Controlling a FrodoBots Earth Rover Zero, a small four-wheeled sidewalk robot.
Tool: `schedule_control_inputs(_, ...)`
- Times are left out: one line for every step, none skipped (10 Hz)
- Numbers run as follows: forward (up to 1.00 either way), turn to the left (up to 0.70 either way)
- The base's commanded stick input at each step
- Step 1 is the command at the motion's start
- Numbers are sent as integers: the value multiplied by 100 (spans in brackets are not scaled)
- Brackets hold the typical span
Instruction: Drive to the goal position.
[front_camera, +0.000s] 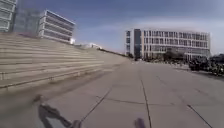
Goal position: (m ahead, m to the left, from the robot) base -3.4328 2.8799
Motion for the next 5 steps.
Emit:
schedule_control_inputs(70,0)
schedule_control_inputs(70,0)
schedule_control_inputs(70,0)
schedule_control_inputs(70,0)
schedule_control_inputs(70,0)
